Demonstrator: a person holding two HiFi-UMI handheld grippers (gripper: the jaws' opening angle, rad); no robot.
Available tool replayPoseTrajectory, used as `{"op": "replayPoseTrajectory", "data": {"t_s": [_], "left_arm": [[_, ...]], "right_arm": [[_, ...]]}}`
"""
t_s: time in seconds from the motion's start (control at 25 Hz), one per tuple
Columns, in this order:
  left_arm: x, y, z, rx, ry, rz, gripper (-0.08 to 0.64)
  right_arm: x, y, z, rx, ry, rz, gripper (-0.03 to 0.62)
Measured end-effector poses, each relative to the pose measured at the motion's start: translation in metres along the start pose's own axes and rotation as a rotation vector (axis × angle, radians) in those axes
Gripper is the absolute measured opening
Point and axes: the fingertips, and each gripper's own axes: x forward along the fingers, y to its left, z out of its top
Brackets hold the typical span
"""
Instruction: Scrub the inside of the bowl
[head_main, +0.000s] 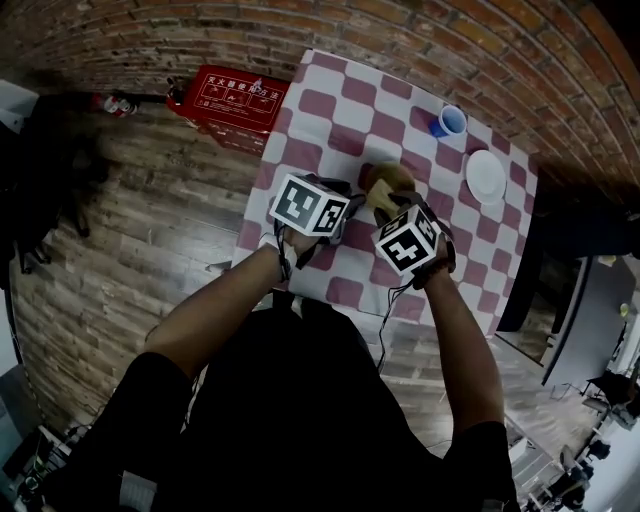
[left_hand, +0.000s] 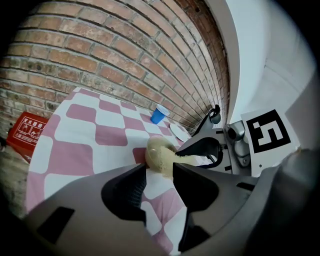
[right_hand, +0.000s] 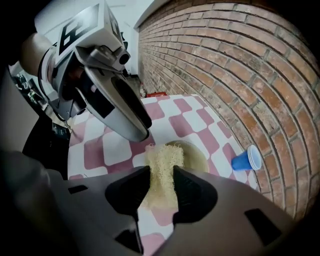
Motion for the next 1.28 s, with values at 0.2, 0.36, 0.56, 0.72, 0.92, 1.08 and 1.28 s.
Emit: {"op": "replayPoseTrajectory", "data": {"t_s": [0.2,0.36,0.56,0.72,0.92,1.08,1.28], "left_arm": [[0.0,0.002,0.0,0.007,0.009,-0.008,0.176],[0.006,0.002,0.0,-0.004,0.01,-0.015,0.176],[0.016,0.004,0.001,0.007,0.032,-0.001,0.176],[0.023,0.01,0.007,-0.001,0.038,0.017,0.176],[0.036,0.017,0.003,-0.052,0.06,0.025,0.173],[0.052,0.02,0.0,-0.153,0.065,-0.005,0.169],[0.059,0.021,0.0,-0.256,0.043,-0.037,0.141]], "right_arm": [[0.008,-0.012,0.016,-0.009,0.012,-0.029,0.155],[0.015,-0.029,0.018,-0.007,0.035,-0.047,0.155],[0.018,-0.052,0.004,-0.013,0.088,-0.078,0.155],[0.014,-0.058,-0.015,-0.014,0.112,-0.085,0.155],[0.009,-0.048,-0.033,-0.004,0.123,-0.076,0.155],[0.007,-0.042,-0.034,0.02,0.11,-0.07,0.155],[0.003,-0.035,-0.03,0.006,0.1,-0.069,0.155]]}}
